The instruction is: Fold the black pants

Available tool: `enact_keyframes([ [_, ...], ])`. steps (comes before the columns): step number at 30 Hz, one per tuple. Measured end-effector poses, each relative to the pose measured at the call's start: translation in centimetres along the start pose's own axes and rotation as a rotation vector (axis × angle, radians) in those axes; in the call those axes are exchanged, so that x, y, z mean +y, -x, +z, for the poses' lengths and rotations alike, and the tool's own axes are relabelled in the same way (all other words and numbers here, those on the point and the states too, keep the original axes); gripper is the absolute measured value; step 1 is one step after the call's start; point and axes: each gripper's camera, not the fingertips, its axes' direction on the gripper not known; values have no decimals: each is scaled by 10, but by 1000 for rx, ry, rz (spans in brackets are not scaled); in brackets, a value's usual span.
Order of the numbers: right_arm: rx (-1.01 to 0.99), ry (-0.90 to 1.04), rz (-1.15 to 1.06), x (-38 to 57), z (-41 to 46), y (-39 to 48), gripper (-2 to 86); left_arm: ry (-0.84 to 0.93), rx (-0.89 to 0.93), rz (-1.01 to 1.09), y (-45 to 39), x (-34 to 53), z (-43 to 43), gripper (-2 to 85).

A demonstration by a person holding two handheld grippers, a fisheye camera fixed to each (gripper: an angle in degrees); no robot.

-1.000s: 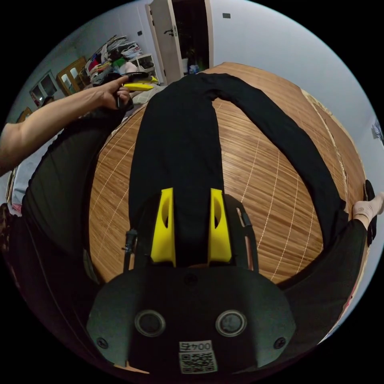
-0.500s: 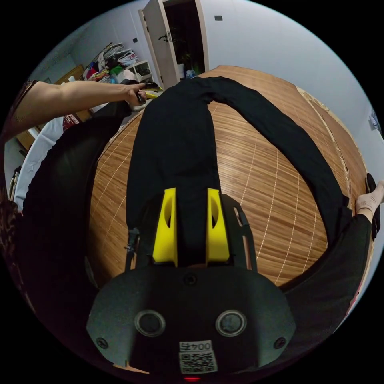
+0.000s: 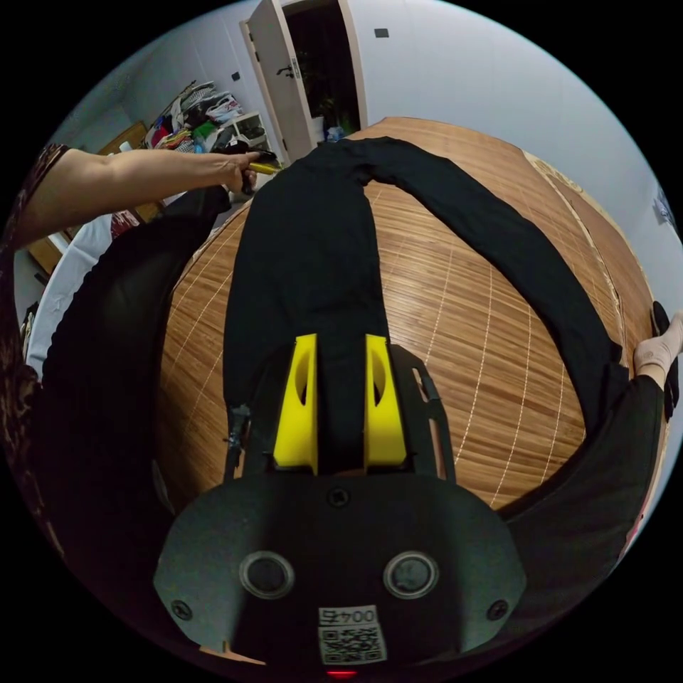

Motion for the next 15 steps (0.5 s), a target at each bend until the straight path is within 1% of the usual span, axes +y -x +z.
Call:
enact_keyframes([
  [2,0,1,-1,0,1,-1,108,-23,-25,16,-16,7,-11,54],
  [4,0,2,-1,0,2,-3,109,-35,24,66,-39,19,-21,47],
  [6,1,3,0,0,4,-6,108,-2,130,230,-93,47,-29,26],
  [7,2,3,0,0,5,-6,108,4,155,283,-109,57,-31,22],
  [9,-1,3,3,0,6,-9,108,34,240,503,-176,102,-36,14],
  [10,-2,3,4,0,7,-10,108,43,249,558,-192,114,-36,13],
  [12,-9,2,7,0,8,-14,107,91,228,733,-249,158,-31,10],
  [15,-17,1,7,-1,9,-17,108,105,172,814,-300,196,-23,9],
])
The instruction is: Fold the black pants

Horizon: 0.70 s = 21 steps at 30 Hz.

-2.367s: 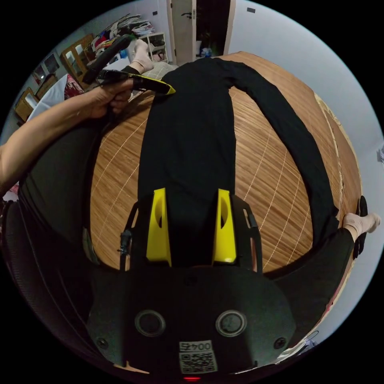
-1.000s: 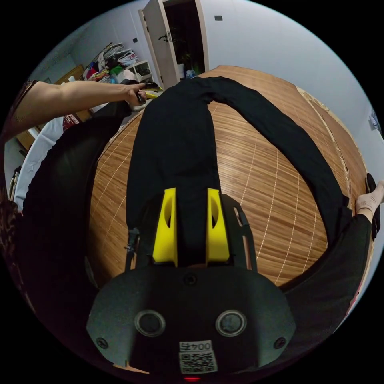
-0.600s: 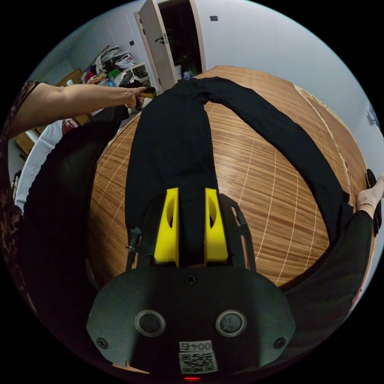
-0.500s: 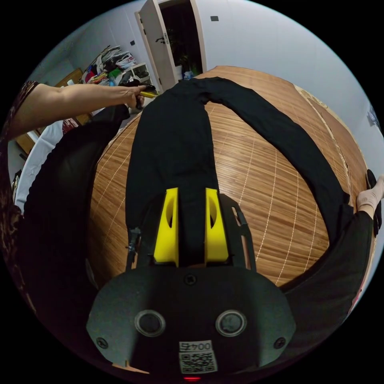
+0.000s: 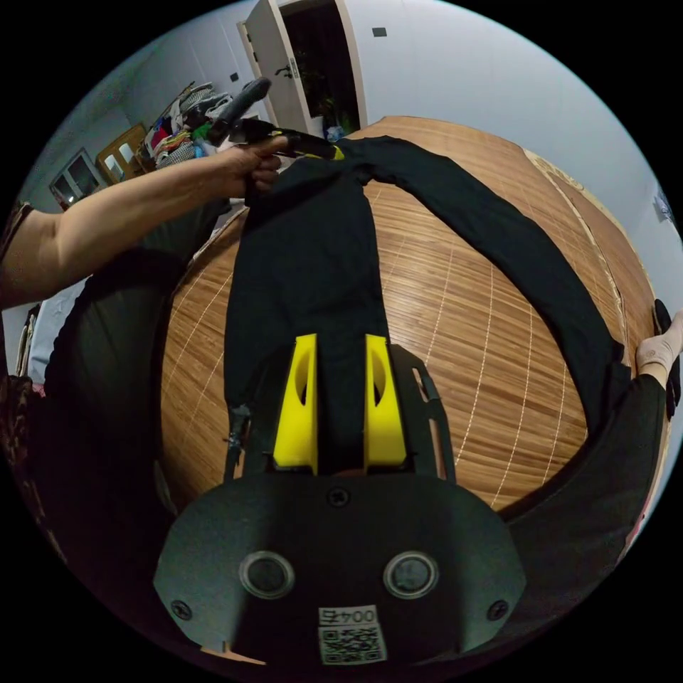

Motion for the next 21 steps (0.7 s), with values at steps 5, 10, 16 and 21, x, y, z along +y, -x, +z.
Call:
enact_keyframes([
  [5,-20,-1,7,-1,2,-8,110,45,-54,-55,-48,-16,20,13],
  [10,-40,-2,19,-3,4,-16,111,79,-99,-46,-89,-23,35,19],
  [16,-48,-3,25,-6,7,-24,110,79,-97,43,-144,-35,30,12],
  [21,-53,-5,26,-10,9,-32,108,95,-67,183,-179,-36,37,13],
])
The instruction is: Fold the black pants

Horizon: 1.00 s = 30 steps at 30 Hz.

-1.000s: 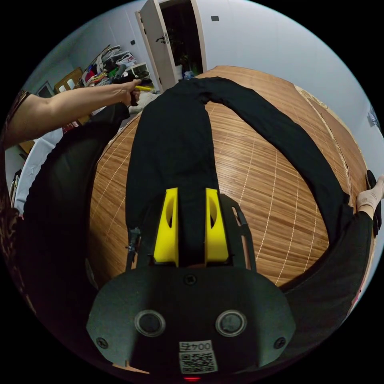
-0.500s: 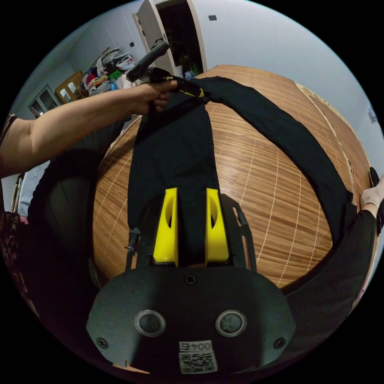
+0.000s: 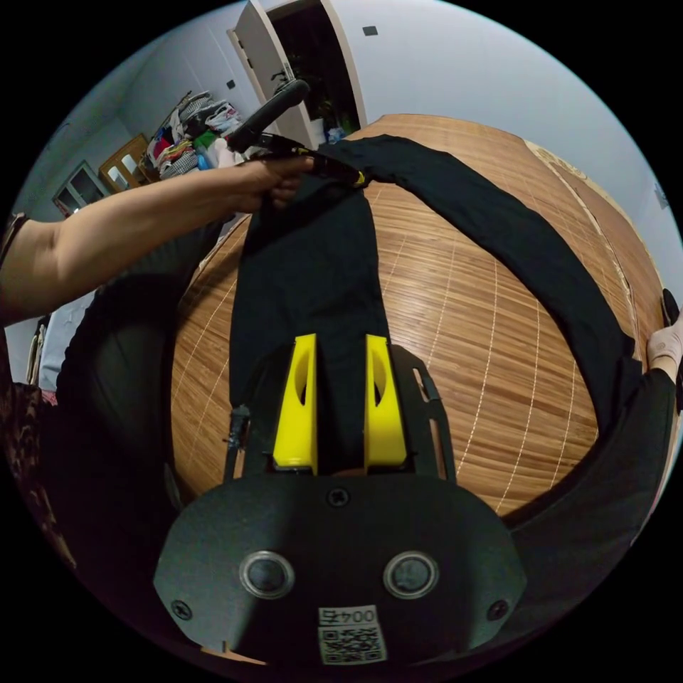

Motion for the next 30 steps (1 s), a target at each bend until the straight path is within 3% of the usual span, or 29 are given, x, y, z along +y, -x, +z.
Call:
enact_keyframes([
  [6,-5,-2,4,-4,1,-9,106,-41,40,159,-38,-11,-24,16],
  [10,-9,-3,6,-7,1,-14,106,-116,-59,31,-40,-19,-35,15],
  [12,-10,-4,6,-9,1,-18,106,-78,-13,-10,-43,-29,-26,15],
  [15,-15,-6,9,-12,0,-24,104,7,-84,-17,-57,-37,-11,14],
  [20,-21,-7,13,-16,-1,-33,103,23,-97,-68,-73,-38,-7,14],
  [30,-30,-8,18,-28,-6,-56,101,9,-129,59,-120,-30,-25,19],
])
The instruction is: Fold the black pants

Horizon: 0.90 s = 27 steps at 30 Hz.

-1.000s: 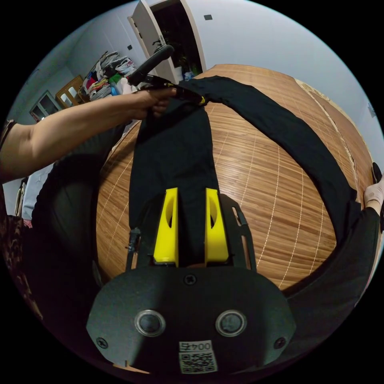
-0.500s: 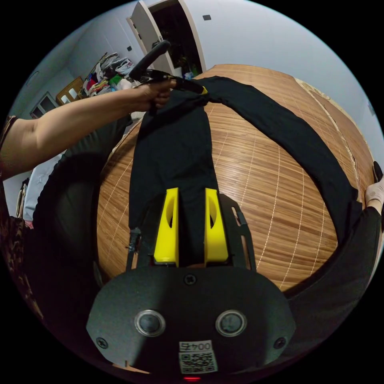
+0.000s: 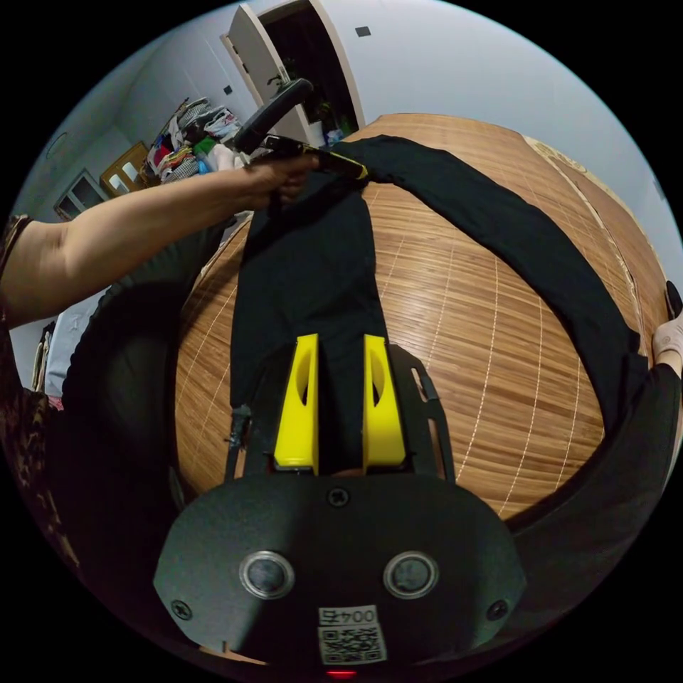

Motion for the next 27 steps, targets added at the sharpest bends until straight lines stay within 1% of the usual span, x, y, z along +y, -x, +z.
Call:
enact_keyframes([
  [4,-1,-2,-1,-4,-3,-9,101,-10,-33,65,-12,1,-11,22],
  [8,-4,-2,3,-10,-7,-21,101,-69,-13,108,-22,3,-33,21],
  [10,-3,-2,2,-13,-9,-27,101,-91,-34,65,-19,5,-40,20],
  [12,-2,-1,1,-17,-13,-34,101,-115,-2,-74,-3,10,-43,19],
  [13,-2,-1,1,-18,-13,-36,101,-99,23,-103,1,11,-40,19],
  [15,-2,-1,2,-22,-17,-44,101,1,136,-149,10,13,-23,20],
  [16,-2,-1,2,-23,-18,-46,101,3,147,-149,10,14,-22,20],
  [21,0,0,1,-33,-27,-67,100,-139,164,-191,18,22,-64,23],
  [25,0,2,2,-40,-34,-82,100,-72,128,-205,20,38,-64,24],
  [27,4,3,-3,-45,-38,-92,101,26,140,-178,16,44,-48,24],
])
